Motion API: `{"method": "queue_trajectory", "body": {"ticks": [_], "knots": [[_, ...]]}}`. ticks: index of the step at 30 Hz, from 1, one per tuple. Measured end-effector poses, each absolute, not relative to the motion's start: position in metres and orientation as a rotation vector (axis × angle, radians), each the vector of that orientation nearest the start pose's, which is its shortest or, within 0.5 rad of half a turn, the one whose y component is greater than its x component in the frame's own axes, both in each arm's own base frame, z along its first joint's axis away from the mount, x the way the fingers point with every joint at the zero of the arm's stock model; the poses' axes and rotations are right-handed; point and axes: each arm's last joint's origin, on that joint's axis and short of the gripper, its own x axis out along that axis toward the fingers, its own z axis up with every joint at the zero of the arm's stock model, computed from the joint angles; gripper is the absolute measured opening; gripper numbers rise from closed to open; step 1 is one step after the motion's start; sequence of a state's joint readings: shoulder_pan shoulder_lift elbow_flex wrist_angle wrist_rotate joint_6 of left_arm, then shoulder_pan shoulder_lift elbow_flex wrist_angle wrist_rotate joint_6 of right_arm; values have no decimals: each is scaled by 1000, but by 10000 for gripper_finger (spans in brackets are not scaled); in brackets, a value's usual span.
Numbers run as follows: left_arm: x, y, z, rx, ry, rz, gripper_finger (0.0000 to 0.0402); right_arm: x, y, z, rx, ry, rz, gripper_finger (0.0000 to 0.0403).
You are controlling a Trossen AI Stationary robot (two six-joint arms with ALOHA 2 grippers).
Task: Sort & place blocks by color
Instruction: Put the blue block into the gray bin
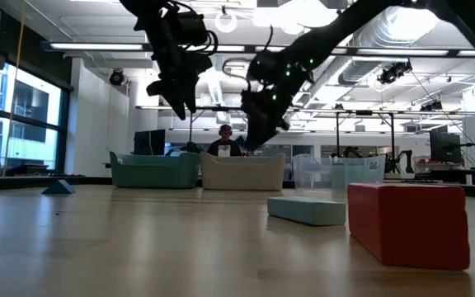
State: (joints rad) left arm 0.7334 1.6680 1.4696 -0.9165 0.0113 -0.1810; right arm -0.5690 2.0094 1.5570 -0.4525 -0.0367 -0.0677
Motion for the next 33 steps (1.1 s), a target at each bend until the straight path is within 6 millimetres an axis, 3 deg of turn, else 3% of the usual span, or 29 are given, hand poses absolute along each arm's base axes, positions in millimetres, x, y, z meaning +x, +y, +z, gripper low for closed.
{"method": "queue_trajectory", "body": {"ticks": [13,24,33], "knots": [[252,227,290,-573,1012,743,117,376,-239,179,292,957,-451,103],[252,227,290,-553,1019,730,117,375,-237,177,308,978,-432,105],[253,227,290,-549,1021,728,126,375,-236,177,307,978,-429,178]]}}
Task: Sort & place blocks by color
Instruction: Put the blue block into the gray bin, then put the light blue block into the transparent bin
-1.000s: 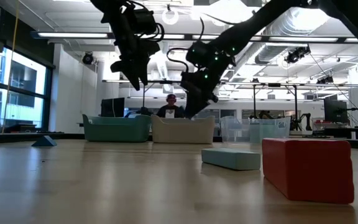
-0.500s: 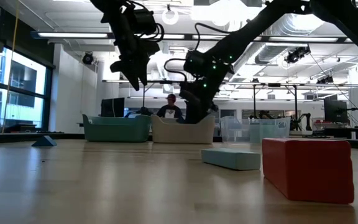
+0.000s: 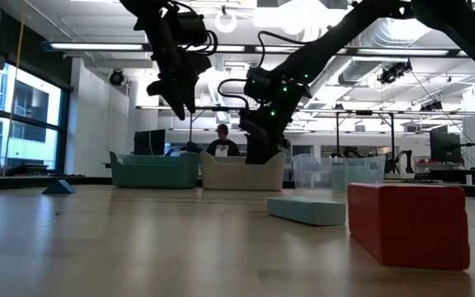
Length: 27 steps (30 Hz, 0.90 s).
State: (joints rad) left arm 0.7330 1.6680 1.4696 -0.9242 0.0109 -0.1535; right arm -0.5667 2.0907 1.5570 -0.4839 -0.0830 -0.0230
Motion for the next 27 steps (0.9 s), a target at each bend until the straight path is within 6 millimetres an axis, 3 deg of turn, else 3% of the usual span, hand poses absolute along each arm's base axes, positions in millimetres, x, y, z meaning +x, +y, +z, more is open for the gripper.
{"method": "queue_trajectory", "body": {"ticks": [5,10,19,27], "knots": [[252,226,289,-554,1030,726,151,374,-235,179,332,978,-442,193],[250,225,288,-562,1056,726,183,369,-232,194,333,980,-441,194],[255,219,288,-534,1070,685,207,350,-222,255,291,855,-460,194],[276,192,288,-373,1114,524,207,324,-209,315,275,704,-609,194]]}}
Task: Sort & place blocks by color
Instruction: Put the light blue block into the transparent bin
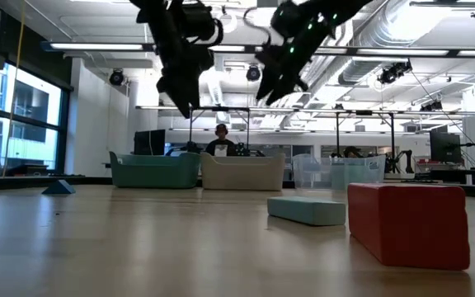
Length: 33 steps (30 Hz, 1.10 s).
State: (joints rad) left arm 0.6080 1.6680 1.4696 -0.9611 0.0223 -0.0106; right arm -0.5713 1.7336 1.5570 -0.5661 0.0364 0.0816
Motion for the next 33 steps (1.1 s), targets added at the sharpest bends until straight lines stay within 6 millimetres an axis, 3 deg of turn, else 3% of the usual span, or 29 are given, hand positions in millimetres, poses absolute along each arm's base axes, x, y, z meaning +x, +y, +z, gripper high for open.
{"method": "queue_trajectory", "body": {"ticks": [8,17,27,33], "knots": [[301,159,290,-162,1113,339,205,296,-196,360,315,549,-758,194],[323,120,292,53,1078,153,206,278,-176,386,456,436,-779,194],[338,69,293,-4,1059,96,207,280,-153,382,555,502,-757,194],[338,44,290,-8,1110,49,207,283,-124,371,675,638,-728,194]]}}
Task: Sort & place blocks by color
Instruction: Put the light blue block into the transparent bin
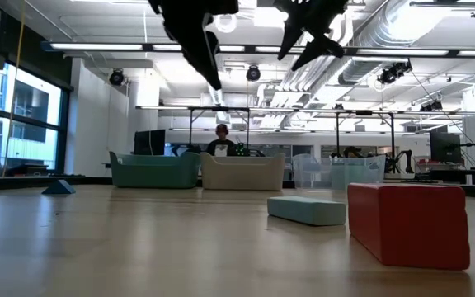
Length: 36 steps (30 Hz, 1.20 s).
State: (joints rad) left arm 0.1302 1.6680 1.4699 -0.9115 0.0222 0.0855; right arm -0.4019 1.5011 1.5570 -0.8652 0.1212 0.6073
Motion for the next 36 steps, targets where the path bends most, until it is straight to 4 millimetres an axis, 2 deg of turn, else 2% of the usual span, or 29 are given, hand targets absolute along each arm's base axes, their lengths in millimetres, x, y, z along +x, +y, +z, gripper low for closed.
{"method": "queue_trajectory", "body": {"ticks": [6,16,26,36], "knots": [[331,29,287,-28,1203,45,207,288,-81,362,753,784,-691,194],[327,16,285,-71,1260,71,207,293,-20,358,703,901,-554,194],[326,4,284,-116,1268,145,207,290,11,356,610,1007,-374,194],[326,-8,284,-292,1251,255,207,288,35,356,359,1063,-144,194]]}}
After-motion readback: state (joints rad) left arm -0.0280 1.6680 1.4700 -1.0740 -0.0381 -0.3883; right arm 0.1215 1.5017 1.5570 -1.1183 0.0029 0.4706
